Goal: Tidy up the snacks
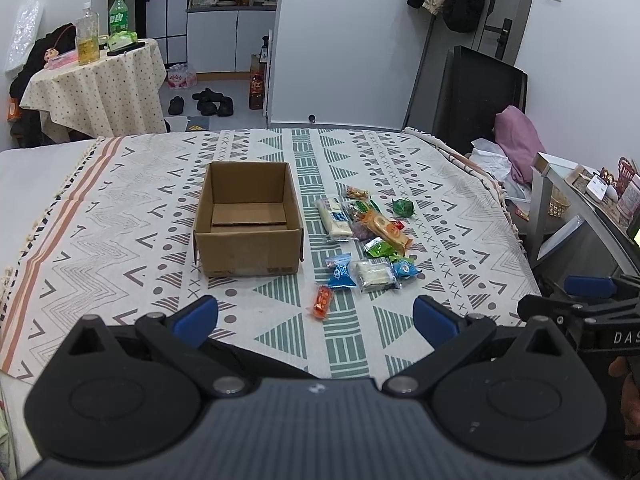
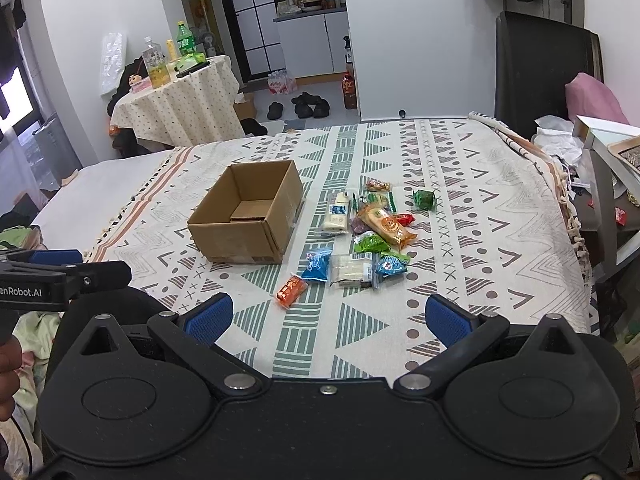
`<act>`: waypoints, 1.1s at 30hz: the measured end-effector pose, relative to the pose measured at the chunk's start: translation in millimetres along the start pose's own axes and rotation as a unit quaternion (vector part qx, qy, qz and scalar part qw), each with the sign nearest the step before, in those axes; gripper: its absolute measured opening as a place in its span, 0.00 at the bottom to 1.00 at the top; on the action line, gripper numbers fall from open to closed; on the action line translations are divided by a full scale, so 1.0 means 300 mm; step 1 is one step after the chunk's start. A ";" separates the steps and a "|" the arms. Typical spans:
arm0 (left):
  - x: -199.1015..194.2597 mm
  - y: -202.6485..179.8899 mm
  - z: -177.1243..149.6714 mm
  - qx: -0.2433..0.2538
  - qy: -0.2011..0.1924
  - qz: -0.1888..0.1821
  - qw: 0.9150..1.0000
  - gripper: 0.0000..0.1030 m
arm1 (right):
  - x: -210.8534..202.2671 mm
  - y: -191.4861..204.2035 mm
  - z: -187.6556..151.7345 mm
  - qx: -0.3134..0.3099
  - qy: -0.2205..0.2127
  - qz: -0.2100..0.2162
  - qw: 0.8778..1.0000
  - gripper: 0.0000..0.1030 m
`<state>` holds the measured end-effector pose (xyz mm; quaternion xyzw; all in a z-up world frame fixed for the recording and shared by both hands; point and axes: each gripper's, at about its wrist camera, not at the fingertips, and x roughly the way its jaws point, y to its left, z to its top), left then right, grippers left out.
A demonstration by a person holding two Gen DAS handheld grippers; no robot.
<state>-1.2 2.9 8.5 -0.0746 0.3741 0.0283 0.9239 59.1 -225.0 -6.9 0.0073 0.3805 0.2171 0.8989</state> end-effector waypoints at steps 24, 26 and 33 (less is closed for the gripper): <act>0.255 0.002 0.030 -0.032 0.057 -0.016 0.998 0.98 | 0.213 -0.095 0.016 0.027 0.050 -0.011 0.998 1.00; 0.282 0.002 0.031 -0.037 0.063 -0.017 0.997 0.98 | 0.234 -0.107 0.019 0.034 0.053 -0.008 0.998 1.00; 0.388 0.006 0.030 -0.049 0.086 -0.018 0.995 0.92 | 0.326 -0.158 0.026 0.070 0.070 0.007 0.995 0.91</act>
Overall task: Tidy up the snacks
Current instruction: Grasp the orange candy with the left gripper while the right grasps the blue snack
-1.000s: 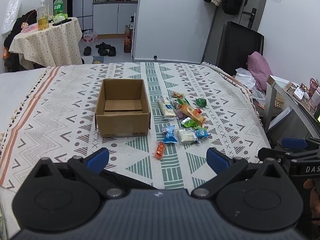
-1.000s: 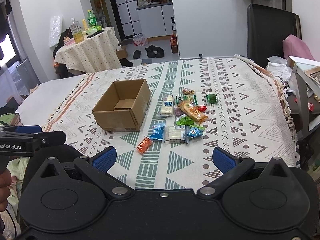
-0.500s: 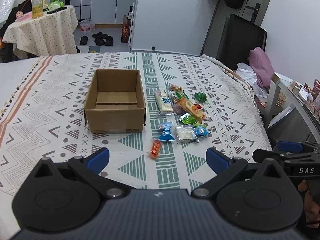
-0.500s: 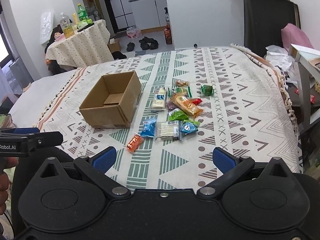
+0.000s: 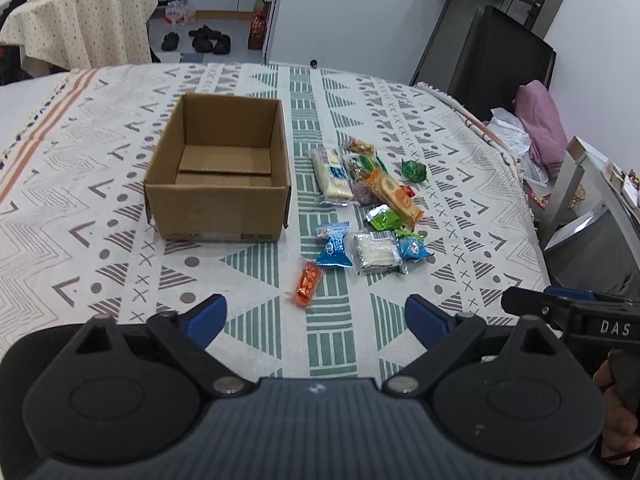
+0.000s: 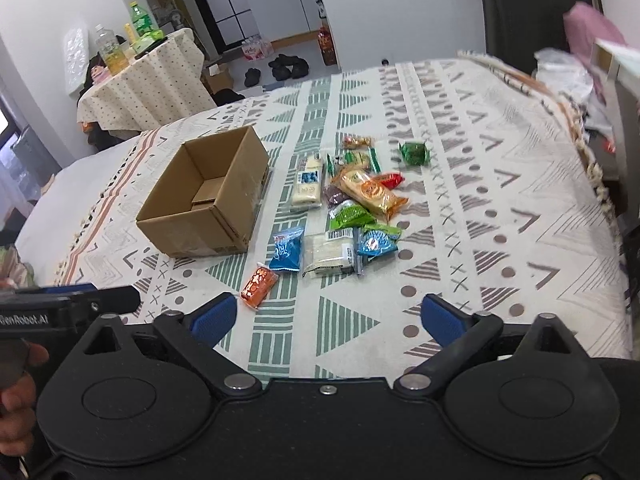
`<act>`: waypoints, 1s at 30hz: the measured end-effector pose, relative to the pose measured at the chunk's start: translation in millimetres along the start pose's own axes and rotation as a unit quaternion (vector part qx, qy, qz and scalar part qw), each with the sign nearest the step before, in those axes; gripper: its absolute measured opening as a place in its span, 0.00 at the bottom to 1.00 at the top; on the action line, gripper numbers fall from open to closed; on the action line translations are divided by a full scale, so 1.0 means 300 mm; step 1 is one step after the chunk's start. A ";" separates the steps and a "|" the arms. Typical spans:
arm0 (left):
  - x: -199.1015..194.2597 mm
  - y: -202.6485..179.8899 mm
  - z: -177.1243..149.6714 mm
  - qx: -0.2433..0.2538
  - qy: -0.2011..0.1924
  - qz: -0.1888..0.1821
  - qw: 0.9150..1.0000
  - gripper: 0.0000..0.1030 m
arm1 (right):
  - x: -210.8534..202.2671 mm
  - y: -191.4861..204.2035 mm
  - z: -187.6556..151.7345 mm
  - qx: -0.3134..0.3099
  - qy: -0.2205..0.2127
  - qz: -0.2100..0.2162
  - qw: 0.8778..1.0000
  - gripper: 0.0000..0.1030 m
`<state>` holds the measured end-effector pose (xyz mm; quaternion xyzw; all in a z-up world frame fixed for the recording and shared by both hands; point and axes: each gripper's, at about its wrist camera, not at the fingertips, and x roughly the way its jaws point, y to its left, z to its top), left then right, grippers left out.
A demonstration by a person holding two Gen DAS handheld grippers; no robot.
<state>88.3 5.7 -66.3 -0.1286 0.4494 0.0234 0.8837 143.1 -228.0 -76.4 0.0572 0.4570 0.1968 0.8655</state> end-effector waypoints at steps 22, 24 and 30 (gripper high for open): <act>0.369 -0.019 0.064 -0.024 0.072 0.020 0.997 0.50 | 0.320 -0.163 0.102 0.140 0.034 0.013 0.989 0.65; 0.406 -0.017 0.070 -0.027 0.081 0.025 0.996 0.48 | 0.346 -0.182 0.110 0.152 0.033 0.013 0.988 0.64; 0.523 -0.017 0.077 -0.024 0.115 0.040 0.992 0.41 | 0.438 -0.234 0.124 0.189 0.046 0.007 0.981 0.55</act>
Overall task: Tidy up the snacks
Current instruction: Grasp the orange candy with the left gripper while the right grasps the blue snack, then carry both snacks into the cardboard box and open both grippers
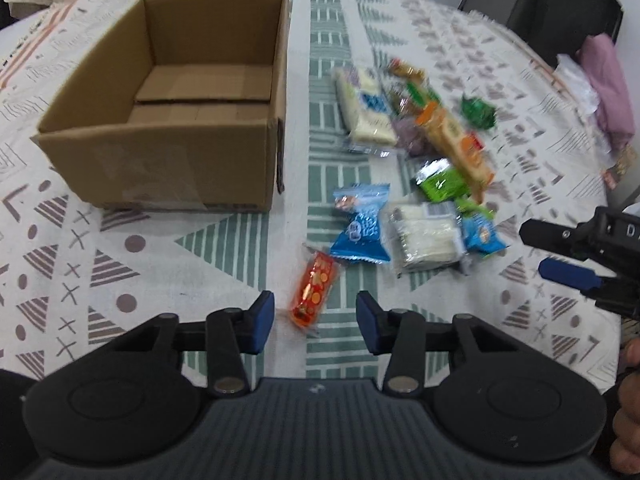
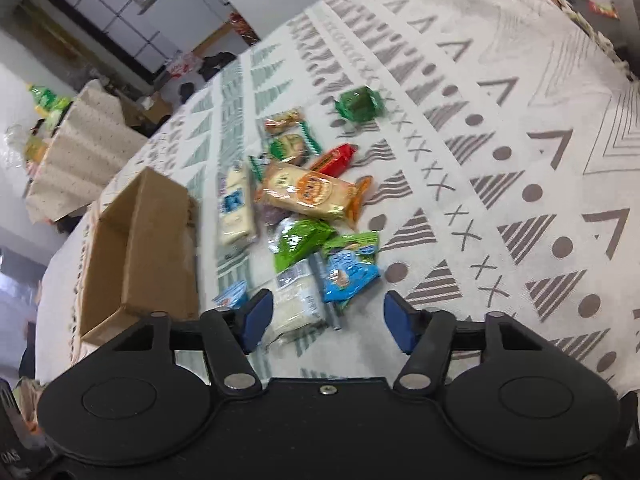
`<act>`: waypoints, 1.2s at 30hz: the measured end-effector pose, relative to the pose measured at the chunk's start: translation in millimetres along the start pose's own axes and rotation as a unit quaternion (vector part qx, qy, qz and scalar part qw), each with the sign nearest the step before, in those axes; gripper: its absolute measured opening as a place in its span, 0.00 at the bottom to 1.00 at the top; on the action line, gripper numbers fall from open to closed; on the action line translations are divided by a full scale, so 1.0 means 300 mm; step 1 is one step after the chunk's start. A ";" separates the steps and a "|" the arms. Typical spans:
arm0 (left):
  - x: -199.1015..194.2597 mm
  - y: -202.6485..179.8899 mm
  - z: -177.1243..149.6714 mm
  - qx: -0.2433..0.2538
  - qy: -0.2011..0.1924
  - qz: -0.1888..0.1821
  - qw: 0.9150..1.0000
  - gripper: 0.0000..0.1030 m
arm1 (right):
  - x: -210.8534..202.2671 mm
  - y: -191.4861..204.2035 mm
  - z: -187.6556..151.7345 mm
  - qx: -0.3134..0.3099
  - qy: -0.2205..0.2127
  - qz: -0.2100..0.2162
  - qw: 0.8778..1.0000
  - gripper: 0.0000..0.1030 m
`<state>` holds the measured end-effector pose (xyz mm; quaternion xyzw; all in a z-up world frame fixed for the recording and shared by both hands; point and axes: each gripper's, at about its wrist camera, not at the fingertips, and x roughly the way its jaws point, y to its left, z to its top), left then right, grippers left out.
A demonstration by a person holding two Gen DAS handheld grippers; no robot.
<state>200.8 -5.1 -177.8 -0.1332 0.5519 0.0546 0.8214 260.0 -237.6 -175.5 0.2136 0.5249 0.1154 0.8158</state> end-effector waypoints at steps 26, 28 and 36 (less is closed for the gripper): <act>0.135 0.011 0.063 -0.009 0.052 0.006 0.999 0.19 | 0.212 -0.003 0.044 0.011 0.044 -0.032 0.998 0.37; 0.120 0.011 0.066 -0.008 0.051 0.008 0.999 0.19 | 0.200 -0.012 0.045 0.015 0.039 -0.035 0.999 0.36; 0.030 0.002 0.075 0.010 0.032 0.010 0.999 0.19 | 0.118 0.009 0.038 0.013 0.005 -0.018 1.000 0.33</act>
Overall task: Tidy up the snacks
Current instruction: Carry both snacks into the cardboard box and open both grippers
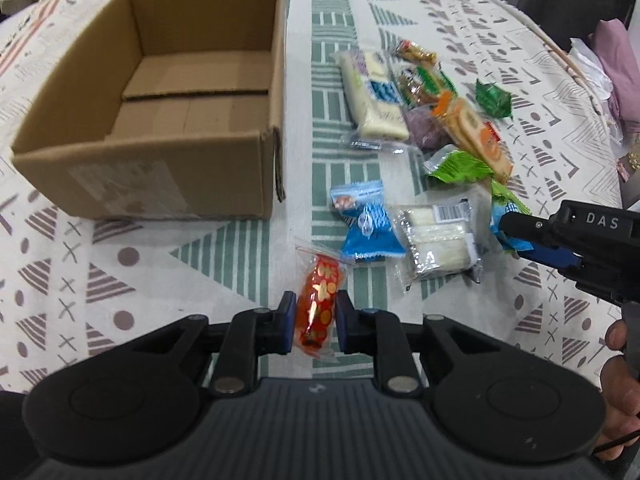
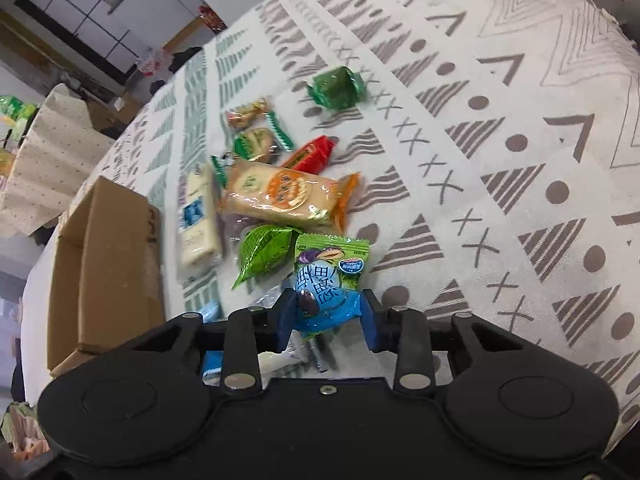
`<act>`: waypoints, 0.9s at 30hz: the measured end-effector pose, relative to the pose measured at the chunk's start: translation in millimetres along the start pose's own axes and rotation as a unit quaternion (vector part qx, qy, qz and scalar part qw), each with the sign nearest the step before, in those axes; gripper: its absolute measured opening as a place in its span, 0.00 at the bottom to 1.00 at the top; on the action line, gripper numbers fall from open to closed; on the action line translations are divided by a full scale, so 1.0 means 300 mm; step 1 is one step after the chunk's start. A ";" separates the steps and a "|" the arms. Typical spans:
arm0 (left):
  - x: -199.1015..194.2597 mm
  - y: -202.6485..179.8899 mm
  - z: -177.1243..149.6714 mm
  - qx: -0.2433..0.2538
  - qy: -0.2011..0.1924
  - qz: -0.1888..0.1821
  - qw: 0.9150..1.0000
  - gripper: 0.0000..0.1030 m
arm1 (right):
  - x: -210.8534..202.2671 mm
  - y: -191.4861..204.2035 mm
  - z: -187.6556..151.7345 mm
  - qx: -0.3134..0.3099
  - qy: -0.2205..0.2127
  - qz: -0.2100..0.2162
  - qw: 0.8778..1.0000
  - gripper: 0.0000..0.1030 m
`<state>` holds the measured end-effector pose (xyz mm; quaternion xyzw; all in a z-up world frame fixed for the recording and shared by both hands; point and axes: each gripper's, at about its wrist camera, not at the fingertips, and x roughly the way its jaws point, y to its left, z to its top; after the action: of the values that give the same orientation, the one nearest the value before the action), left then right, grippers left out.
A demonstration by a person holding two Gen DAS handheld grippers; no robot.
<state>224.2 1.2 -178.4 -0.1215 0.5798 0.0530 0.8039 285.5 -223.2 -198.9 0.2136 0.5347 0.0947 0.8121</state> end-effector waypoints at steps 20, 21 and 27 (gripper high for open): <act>-0.268 0.053 0.001 -0.003 -0.078 -0.008 0.997 0.19 | -0.194 0.123 -0.046 -0.065 -0.094 0.078 0.990 0.32; -0.278 0.064 0.002 -0.007 -0.081 -0.007 0.997 0.19 | -0.195 0.136 -0.048 -0.072 -0.095 0.084 0.989 0.32; -0.331 0.136 0.015 -0.027 -0.097 0.005 0.995 0.19 | -0.185 0.188 -0.061 -0.093 -0.095 0.104 0.986 0.32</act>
<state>187.1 47.3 -88.5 -0.1346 0.4980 0.0839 0.8526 250.4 -189.8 -133.7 0.1994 0.4187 0.2073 0.8613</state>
